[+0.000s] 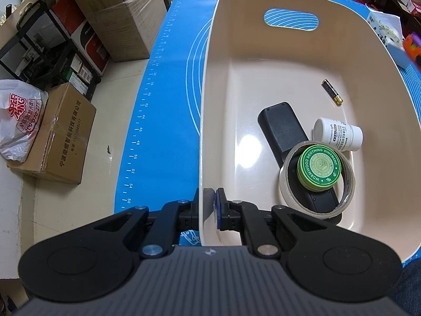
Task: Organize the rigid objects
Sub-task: 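Carry the lighter into the bin with the right tool and release it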
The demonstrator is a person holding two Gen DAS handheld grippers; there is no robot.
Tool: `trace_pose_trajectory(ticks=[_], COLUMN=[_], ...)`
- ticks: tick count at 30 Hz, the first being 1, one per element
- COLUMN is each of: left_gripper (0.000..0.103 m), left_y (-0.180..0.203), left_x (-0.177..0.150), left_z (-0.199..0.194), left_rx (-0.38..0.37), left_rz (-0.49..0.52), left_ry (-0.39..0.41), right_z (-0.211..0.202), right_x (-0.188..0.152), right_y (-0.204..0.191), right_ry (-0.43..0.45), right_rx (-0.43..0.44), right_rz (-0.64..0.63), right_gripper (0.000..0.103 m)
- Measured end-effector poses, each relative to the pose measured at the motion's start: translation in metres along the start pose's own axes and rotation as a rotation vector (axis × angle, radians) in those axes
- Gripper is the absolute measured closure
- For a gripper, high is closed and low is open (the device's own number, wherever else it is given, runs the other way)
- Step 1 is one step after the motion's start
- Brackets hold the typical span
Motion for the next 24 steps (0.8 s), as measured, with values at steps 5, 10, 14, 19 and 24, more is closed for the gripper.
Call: trace_pose_trajectory(ticks=[5, 10, 14, 19, 24], left_gripper=[0.093, 0.093, 0.093, 0.093, 0.093], left_y=[0.0, 0.0, 0.0, 0.0, 0.0], left_x=[0.0, -0.001, -0.001, -0.001, -0.001], left_z=[-0.001, -0.001, -0.001, -0.001, -0.001], left_rx=[0.002, 0.005, 0.004, 0.004, 0.002], left_rz=[-0.002, 0.0, -0.001, 0.0, -0.005], left_ry=[0.002, 0.002, 0.002, 0.002, 0.003], right_z=[-0.03, -0.043, -0.035, -0.011, 0.009], right_x=[-0.003, -0.019, -0.037, -0.061, -0.089], right_y=[-0.04, -0.093, -0.136, -0.173, -0.194], right_ry=[0.028, 0.006, -0.025, -0.151, -0.222], right_rx=[0.095, 0.187, 0.227, 0.263, 0.201], right_rz=[-0.091, -0.219, -0.301, -0.317, -0.39], right_gripper=[0.075, 0.074, 0.075, 0.074, 0.075])
Point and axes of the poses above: each gripper's, at about its wrist camera, not at the fingertips, and z roughly the way its jaws point, y to its right, x to its top, the point moved 3 cm from there along z, roughly the way its jaws point, and after that the axes turned 10 degrees about z, right-handed, at the moved point
